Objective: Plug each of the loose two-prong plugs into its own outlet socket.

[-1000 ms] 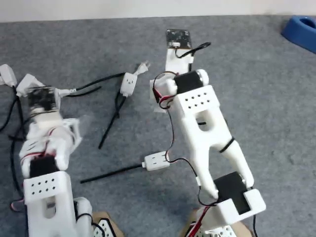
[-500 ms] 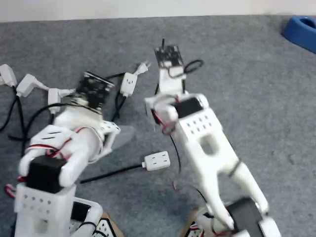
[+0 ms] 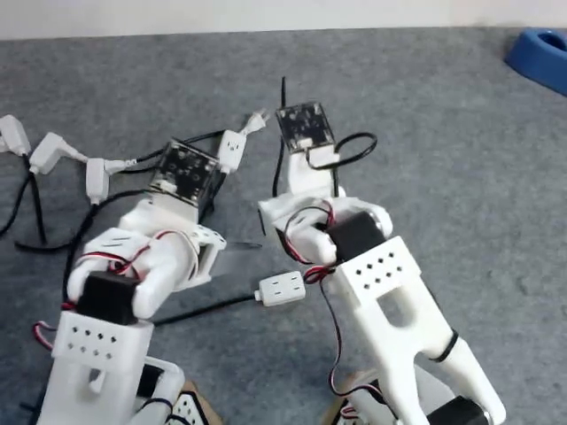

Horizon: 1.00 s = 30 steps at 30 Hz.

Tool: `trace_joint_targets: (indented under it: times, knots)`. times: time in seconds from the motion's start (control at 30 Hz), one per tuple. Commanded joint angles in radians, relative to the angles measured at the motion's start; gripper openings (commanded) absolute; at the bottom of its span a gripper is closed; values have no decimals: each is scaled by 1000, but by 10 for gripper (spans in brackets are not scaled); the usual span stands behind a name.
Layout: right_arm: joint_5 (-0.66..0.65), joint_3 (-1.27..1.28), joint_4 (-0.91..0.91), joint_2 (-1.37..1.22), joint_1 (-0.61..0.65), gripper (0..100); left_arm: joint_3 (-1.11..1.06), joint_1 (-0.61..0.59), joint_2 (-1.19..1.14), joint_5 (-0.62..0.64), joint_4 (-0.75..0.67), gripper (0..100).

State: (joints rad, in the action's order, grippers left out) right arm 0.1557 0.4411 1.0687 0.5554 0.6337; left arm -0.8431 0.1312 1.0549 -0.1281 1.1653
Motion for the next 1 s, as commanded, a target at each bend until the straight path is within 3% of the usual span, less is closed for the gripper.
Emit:
trace_joint_targets:
  times: [0.0, 0.2, 0.6, 0.97]
  knots:
    - [18, -177, 85, -18, 48, 6, -39, 42, -1, 6, -75, 432]
    - [21, -361, 219, -108, 110, 6, -45, 39, 7, -11, -87, 432]
    - [54, -361, 137, -263, 81, 6, -4, 45, 8, -8, -55, 432]
    - [25, -372, 323, -117, 93, 6, -31, -15, -2, -14, -98, 432]
